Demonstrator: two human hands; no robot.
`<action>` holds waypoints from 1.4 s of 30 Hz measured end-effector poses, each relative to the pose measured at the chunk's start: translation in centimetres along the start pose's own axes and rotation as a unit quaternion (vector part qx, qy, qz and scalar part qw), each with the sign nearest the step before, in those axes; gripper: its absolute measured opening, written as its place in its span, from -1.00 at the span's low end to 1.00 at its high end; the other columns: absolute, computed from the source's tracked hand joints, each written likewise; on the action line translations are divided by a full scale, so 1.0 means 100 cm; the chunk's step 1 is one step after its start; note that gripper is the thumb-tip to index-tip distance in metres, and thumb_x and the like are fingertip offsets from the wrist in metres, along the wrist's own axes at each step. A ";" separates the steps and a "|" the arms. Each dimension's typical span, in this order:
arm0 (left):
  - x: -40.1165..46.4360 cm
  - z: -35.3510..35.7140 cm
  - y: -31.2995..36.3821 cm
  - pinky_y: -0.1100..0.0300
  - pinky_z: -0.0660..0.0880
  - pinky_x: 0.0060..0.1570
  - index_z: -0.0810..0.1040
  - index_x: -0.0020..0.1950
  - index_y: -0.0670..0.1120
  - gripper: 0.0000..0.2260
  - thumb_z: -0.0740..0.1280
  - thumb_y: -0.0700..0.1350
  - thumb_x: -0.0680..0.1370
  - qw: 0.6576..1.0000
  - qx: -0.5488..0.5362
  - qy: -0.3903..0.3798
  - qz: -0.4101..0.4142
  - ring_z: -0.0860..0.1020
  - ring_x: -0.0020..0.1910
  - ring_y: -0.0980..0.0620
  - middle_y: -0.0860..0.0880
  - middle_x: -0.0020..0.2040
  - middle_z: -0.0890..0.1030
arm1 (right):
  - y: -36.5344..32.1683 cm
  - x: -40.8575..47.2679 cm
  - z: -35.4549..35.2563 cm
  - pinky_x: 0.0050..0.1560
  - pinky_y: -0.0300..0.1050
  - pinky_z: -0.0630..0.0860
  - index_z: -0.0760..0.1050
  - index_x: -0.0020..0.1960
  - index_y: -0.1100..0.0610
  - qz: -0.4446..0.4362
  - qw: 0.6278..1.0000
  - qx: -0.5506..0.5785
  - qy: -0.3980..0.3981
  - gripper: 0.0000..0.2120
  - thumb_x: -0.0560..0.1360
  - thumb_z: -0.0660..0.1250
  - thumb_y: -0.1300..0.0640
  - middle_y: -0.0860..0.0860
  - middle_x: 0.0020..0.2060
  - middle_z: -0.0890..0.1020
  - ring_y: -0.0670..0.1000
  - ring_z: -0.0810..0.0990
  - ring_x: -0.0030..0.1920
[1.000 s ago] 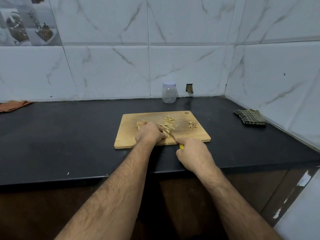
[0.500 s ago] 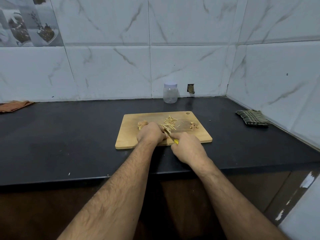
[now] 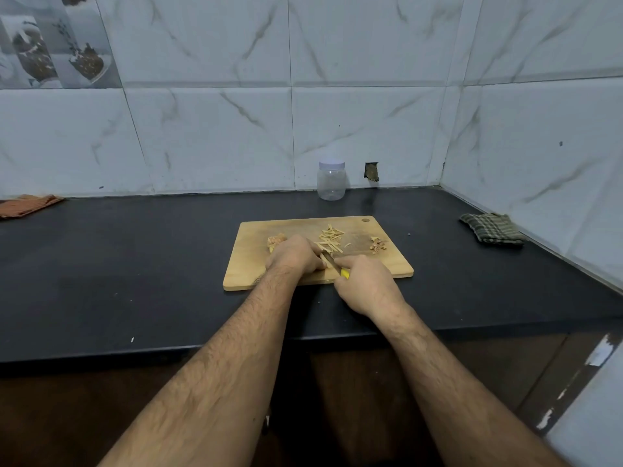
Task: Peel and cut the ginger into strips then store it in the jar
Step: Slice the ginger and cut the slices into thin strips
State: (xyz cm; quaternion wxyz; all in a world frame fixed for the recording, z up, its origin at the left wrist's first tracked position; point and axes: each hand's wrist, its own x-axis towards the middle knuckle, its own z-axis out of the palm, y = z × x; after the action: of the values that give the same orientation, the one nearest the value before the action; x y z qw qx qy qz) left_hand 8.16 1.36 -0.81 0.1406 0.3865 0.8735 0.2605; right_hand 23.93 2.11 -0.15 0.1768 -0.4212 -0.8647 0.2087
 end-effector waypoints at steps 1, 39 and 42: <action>0.000 0.001 -0.001 0.10 0.51 0.23 0.66 0.16 0.17 -0.71 0.52 0.03 0.45 1.000 -0.005 0.003 -0.001 0.57 0.18 0.04 0.11 0.17 0.65 | 0.000 -0.001 0.001 0.24 -0.03 0.51 0.48 0.42 -0.06 0.002 1.000 0.002 0.000 -0.55 0.54 0.27 0.14 -0.02 0.33 0.55 0.07 0.52 0.27; -0.002 0.002 -0.001 0.15 0.51 0.18 0.69 0.04 0.17 -0.83 0.50 0.02 0.47 1.000 0.004 0.025 0.005 0.57 0.17 0.06 0.14 0.14 0.66 | 0.001 -0.021 -0.006 0.03 -0.07 0.47 0.46 0.41 -0.14 0.009 0.998 -0.043 -0.041 -0.55 0.57 0.23 0.18 0.03 0.27 0.54 0.07 0.50 0.21; -0.002 0.003 -0.001 0.17 0.50 0.17 0.68 0.09 0.17 -0.79 0.50 0.02 0.46 1.000 -0.001 0.024 0.001 0.56 0.19 0.06 0.14 0.17 0.65 | 0.003 -0.027 -0.008 0.02 -0.06 0.52 0.47 0.38 -0.14 0.014 0.998 -0.049 -0.044 -0.58 0.57 0.22 0.17 0.03 0.22 0.56 0.07 0.51 0.16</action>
State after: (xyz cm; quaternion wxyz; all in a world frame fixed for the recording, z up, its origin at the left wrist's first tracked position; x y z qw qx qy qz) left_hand 8.33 1.25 -1.07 0.1199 0.3809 0.8758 0.2711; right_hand 26.13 0.29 0.05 0.1150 -0.4316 -0.8750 0.1866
